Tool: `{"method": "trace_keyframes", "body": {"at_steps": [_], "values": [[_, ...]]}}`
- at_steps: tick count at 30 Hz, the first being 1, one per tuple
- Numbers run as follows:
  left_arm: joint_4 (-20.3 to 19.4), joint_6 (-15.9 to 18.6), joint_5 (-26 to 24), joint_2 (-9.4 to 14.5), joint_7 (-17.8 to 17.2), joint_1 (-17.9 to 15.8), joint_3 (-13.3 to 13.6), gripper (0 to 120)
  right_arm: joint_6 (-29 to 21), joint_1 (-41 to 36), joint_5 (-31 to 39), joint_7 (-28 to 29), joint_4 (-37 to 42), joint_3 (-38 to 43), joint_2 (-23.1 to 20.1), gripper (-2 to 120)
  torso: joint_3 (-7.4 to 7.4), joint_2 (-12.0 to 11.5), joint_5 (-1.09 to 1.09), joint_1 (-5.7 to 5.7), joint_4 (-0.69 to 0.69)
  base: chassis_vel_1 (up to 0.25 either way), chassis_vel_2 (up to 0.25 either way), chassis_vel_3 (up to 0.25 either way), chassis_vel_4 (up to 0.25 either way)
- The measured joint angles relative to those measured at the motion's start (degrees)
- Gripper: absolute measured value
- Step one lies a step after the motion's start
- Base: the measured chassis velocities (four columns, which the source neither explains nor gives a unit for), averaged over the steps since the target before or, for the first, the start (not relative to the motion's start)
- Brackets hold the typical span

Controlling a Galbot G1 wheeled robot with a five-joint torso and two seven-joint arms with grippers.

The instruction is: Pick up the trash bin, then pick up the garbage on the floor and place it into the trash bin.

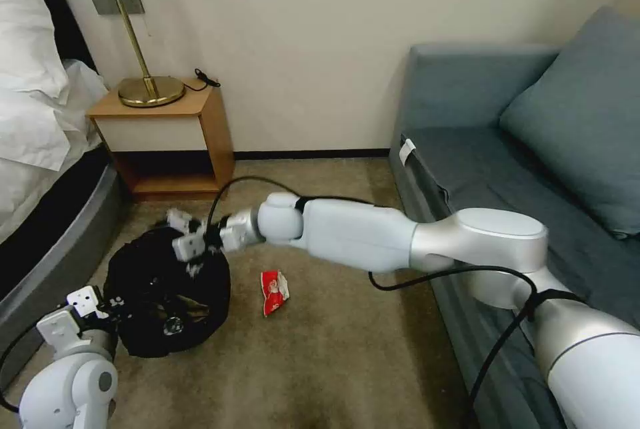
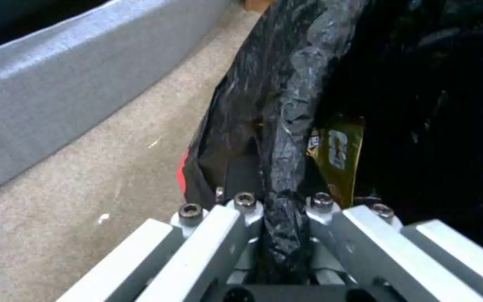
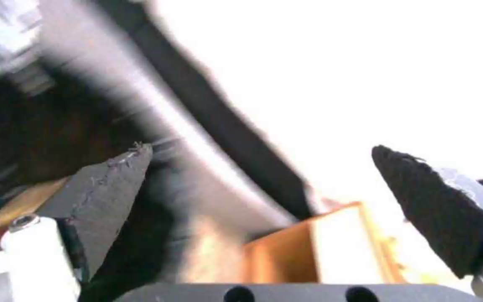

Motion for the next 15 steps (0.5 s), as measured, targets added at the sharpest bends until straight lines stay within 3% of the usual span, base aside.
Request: {"method": "trace_keyframes", "body": {"at_steps": [4, 6, 7, 8, 10, 11, 15], "values": [[0.41, -0.11, 0.01, 0.20, -0.02, -0.26, -0.91, 2, -4.00, -1.11, 6.55, 4.61, 6.26, 3.31, -3.83, 100, 0.00, 0.00, 0.01, 0.00, -0.01, 0.000, 0.000, 0.000, 0.000], [0.75, -0.23, -0.09, 0.42, -0.02, -0.59, -1.92, 2, -9.30, -4.20, 17.38, 13.39, 13.82, 3.21, -9.85, 100, -0.01, 0.00, 0.01, 0.00, -0.01, 0.000, 0.000, 0.000, 0.000], [0.81, -0.29, -0.11, 0.51, -0.02, -0.62, -2.11, 2, -9.89, -5.37, 19.19, 15.23, 15.08, 3.14, -11.16, 100, 0.00, 0.00, 0.02, 0.00, -0.02, 0.000, 0.000, 0.000, 0.000], [0.81, -0.29, -0.11, 0.51, -0.02, -0.62, -2.11, 2, -9.89, -5.37, 19.19, 15.23, 15.08, 3.14, -11.16, 100, 0.00, 0.00, 0.02, 0.00, -0.02, 0.000, 0.000, 0.000, 0.000], [1.15, -0.49, -0.26, 0.69, 0.04, -0.62, -2.49, 2, -9.47, -10.55, 21.37, 20.58, 17.96, 4.57, -16.57, 100, 0.00, 0.00, 0.02, 0.00, -0.02, 0.000, 0.000, 0.000, 0.000], [1.15, -0.49, -0.26, 0.69, 0.04, -0.62, -2.49, 2, -9.47, -10.55, 21.37, 20.58, 17.96, 4.57, -16.57, 100, 0.00, 0.00, 0.02, 0.00, -0.02, 0.000, 0.000, 0.000, 0.000], [1.59, -0.77, -0.35, 0.70, 0.16, -0.51, -2.79, 2, -9.44, -16.24, 23.24, 28.68, 23.42, 6.87, -23.54, 100, 0.00, 0.00, 0.01, 0.00, -0.04, 0.000, 0.000, 0.000, 0.000]]}}
